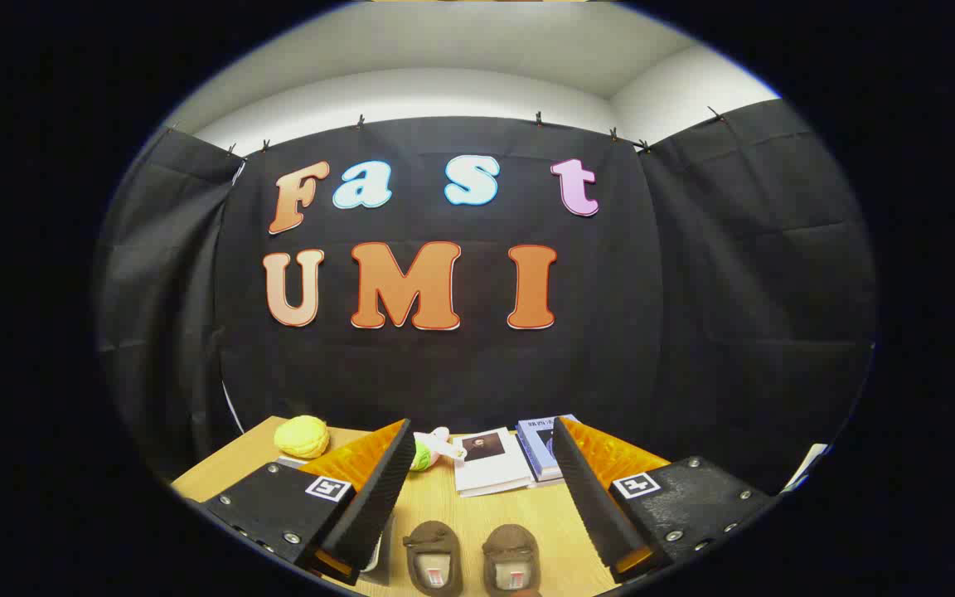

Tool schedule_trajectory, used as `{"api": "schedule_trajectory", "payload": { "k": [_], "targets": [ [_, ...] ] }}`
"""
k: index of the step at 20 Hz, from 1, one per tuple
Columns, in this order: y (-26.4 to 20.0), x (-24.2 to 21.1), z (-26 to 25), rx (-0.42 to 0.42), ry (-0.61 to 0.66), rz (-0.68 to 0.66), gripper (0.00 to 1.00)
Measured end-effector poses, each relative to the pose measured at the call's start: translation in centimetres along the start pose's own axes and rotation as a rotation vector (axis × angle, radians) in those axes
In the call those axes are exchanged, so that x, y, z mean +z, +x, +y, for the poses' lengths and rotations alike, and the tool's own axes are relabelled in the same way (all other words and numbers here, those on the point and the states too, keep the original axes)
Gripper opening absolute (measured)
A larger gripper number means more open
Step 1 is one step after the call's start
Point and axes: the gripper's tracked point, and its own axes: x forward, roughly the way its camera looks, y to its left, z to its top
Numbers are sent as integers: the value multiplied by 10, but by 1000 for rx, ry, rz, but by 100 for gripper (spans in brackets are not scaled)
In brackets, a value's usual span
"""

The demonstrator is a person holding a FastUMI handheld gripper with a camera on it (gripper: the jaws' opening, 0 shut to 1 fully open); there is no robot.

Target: Open the storage box then place both shoes into the box .Put the left shoe in first, then the right shoe, with the right side of both shoes facing outward in a uniform manner.

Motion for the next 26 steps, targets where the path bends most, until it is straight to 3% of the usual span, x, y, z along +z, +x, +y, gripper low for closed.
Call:
{"api": "schedule_trajectory", "payload": {
  "k": [4,11,26],
  "targets": [
    [13,8,-15,37,35,-4,99],
    [27,11,-31,109,-20,-3,99],
    [19,-5,14,283,25,13,99]
  ]
}}
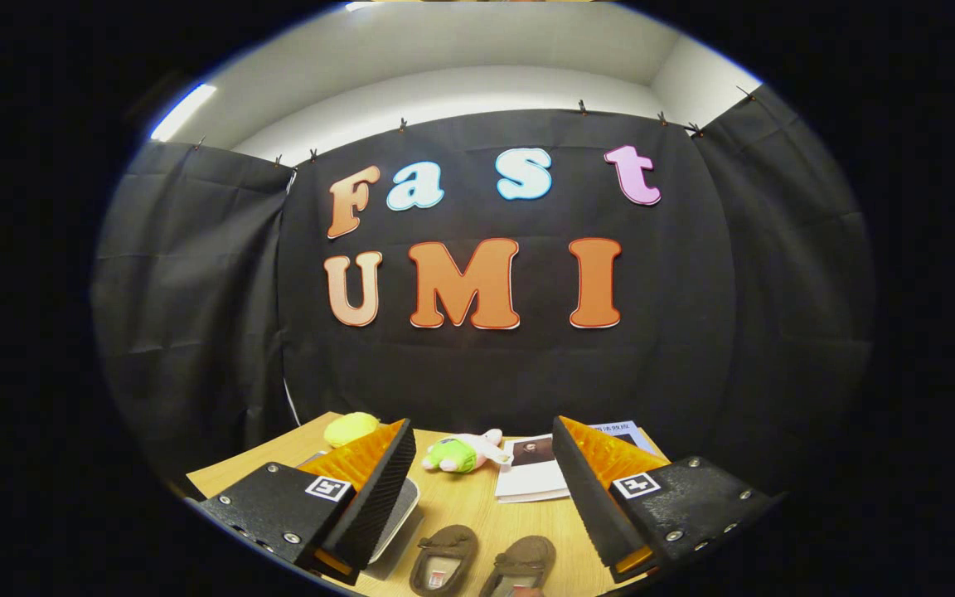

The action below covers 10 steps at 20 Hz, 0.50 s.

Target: Open the storage box then place both shoes into the box .Put the left shoe in first, then the right shoe, with the right side of both shoes facing outward in a uniform manner.

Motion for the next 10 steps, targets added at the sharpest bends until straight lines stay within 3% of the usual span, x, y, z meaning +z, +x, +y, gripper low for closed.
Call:
{"api": "schedule_trajectory", "payload": {
  "k": [4,7,10],
  "targets": [
    [3,-29,14,99,124,65,99],
    [8,-51,36,231,350,122,98],
    [21,-99,58,336,618,300,98]
  ]
}}
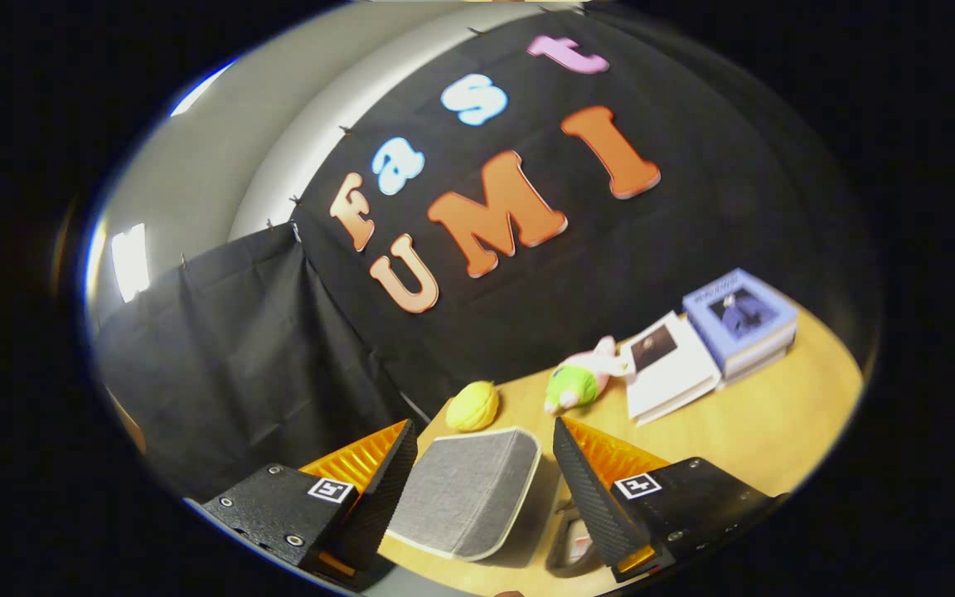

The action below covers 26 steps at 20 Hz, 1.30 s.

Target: Open the storage box then place both shoes into the box .Put the left shoe in first, then the right shoe, with the right side of both shoes facing outward in a uniform manner.

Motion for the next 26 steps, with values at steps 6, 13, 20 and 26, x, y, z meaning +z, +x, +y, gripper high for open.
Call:
{"api": "schedule_trajectory", "payload": {
  "k": [6,13,20,26],
  "targets": [
    [32,-75,-22,130,388,227,98],
    [61,-126,-24,150,434,373,98],
    [81,-156,-37,139,513,436,98],
    [88,-165,-23,206,621,436,98]
  ]
}}
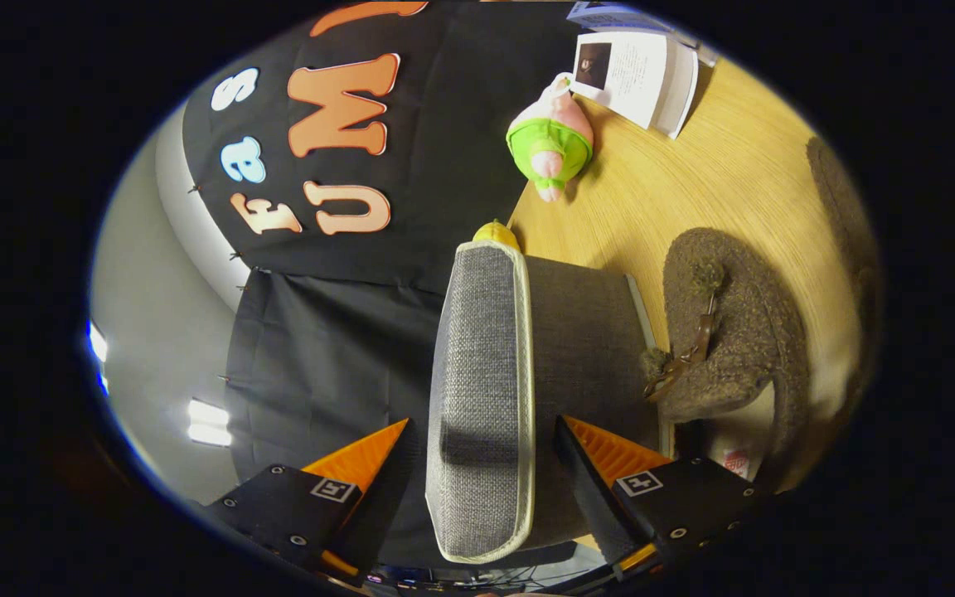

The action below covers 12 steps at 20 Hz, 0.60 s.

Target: Open the storage box then place both shoes into the box .Put the left shoe in first, then the right shoe, with the right side of both shoes facing outward in a uniform manner.

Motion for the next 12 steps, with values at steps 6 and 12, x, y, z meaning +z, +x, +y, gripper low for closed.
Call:
{"api": "schedule_trajectory", "payload": {
  "k": [6,12],
  "targets": [
    [-7,11,10,27,21,-104,67],
    [-8,18,37,-15,-22,-208,3]
  ]
}}
